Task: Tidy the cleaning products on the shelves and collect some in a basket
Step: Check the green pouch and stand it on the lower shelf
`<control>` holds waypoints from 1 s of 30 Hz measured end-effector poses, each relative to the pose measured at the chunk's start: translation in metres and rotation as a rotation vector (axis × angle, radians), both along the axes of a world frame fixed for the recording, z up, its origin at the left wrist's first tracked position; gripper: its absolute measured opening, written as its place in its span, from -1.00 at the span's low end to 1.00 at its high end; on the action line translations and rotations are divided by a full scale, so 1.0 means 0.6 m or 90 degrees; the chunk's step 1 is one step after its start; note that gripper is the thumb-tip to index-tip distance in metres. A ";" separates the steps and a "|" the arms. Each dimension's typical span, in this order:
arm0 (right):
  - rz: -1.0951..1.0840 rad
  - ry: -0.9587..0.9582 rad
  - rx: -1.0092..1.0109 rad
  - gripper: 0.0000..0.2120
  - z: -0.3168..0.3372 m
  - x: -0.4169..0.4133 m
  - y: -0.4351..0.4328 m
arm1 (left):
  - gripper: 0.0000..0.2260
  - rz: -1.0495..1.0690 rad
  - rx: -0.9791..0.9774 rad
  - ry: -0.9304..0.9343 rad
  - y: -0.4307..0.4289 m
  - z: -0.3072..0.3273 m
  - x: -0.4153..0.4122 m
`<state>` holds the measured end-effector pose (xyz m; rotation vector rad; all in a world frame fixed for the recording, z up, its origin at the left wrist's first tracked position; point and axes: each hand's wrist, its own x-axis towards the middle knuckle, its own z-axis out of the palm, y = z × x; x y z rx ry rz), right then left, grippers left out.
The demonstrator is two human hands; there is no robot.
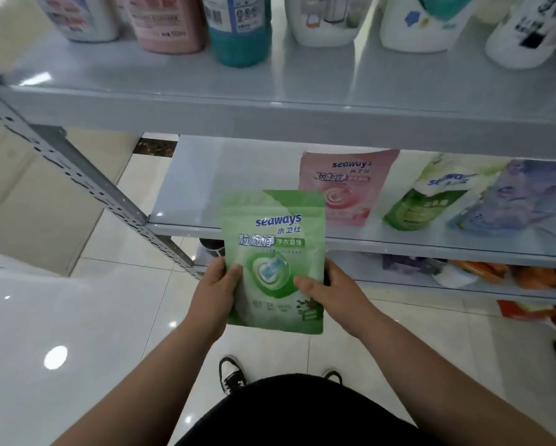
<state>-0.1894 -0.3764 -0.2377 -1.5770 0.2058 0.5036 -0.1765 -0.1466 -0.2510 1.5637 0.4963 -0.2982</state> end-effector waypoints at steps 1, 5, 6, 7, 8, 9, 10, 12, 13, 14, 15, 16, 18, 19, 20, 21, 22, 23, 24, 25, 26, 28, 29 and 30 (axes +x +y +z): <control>-0.030 -0.012 0.012 -0.65 -0.001 -0.004 -0.015 | -0.87 -0.004 0.004 -0.004 -0.014 0.003 -0.007; -0.102 -0.006 0.065 -0.72 -0.011 -0.019 -0.056 | -0.69 -0.083 0.040 0.073 -0.058 0.016 -0.037; -0.112 0.007 0.076 -0.75 -0.012 -0.024 -0.060 | -0.66 -0.081 0.049 0.093 -0.068 0.016 -0.044; -0.112 0.022 0.084 -0.78 -0.011 -0.028 -0.062 | -0.68 -0.067 0.076 0.100 -0.078 0.014 -0.051; -0.102 0.048 0.110 -0.82 -0.006 -0.032 -0.064 | -0.72 -0.040 0.115 0.099 -0.090 0.014 -0.058; -0.086 0.088 0.159 -0.81 -0.001 -0.035 -0.067 | -0.73 -0.005 0.133 0.102 -0.101 0.017 -0.065; -0.075 0.136 0.227 -0.73 0.004 -0.038 -0.069 | -0.71 0.040 0.112 0.117 -0.112 0.018 -0.070; -0.038 0.191 0.327 -0.60 0.013 -0.047 -0.072 | -0.68 0.134 -0.088 0.188 -0.124 0.012 -0.081; -0.008 0.184 0.303 -0.62 0.012 -0.052 -0.071 | -0.71 0.133 -0.216 0.232 -0.127 0.011 -0.090; 0.024 0.166 0.249 -0.61 0.009 -0.059 -0.067 | -0.76 0.095 -0.352 0.264 -0.132 0.011 -0.097; 0.056 0.152 0.206 -0.54 0.007 -0.067 -0.061 | -0.78 0.037 -0.456 0.281 -0.140 0.011 -0.102; 0.083 0.157 0.208 -0.50 0.005 -0.074 -0.055 | -0.78 -0.039 -0.521 0.286 -0.148 0.013 -0.105; 0.069 0.165 0.253 -0.52 -0.001 -0.083 -0.043 | -0.72 -0.184 -0.553 0.279 -0.160 0.021 -0.107; 0.043 0.146 0.260 -0.49 -0.004 -0.084 -0.040 | -0.61 -0.236 -0.525 0.278 -0.158 0.025 -0.105; 0.020 0.120 0.265 -0.43 -0.002 -0.083 -0.038 | -0.54 -0.267 -0.478 0.274 -0.151 0.025 -0.100; -0.008 0.092 0.283 -0.38 0.001 -0.081 -0.035 | -0.55 -0.265 -0.430 0.259 -0.136 0.022 -0.094; -0.041 0.070 0.294 -0.32 -0.001 -0.080 -0.032 | -0.61 -0.250 -0.400 0.240 -0.118 0.020 -0.086; -0.076 0.054 0.290 -0.27 -0.002 -0.079 -0.031 | -0.69 -0.228 -0.394 0.226 -0.096 0.016 -0.077; -0.109 0.042 0.270 -0.23 0.002 -0.077 -0.029 | -0.71 -0.200 -0.404 0.224 -0.071 0.016 -0.067; -0.138 0.027 0.236 -0.21 0.003 -0.076 -0.028 | -0.67 -0.175 -0.428 0.230 -0.044 0.017 -0.057; -0.163 0.010 0.196 -0.20 0.004 -0.076 -0.028 | -0.59 -0.176 -0.452 0.231 -0.020 0.020 -0.048; -0.199 -0.022 0.133 -0.22 0.003 -0.076 -0.024 | -0.42 -0.243 -0.445 0.183 0.020 0.031 -0.031; -0.208 -0.035 0.109 -0.24 0.005 -0.078 -0.017 | -0.35 -0.288 -0.401 0.152 0.033 0.034 -0.027; -0.208 -0.048 0.083 -0.26 0.005 -0.079 -0.009 | -0.29 -0.328 -0.335 0.126 0.041 0.036 -0.026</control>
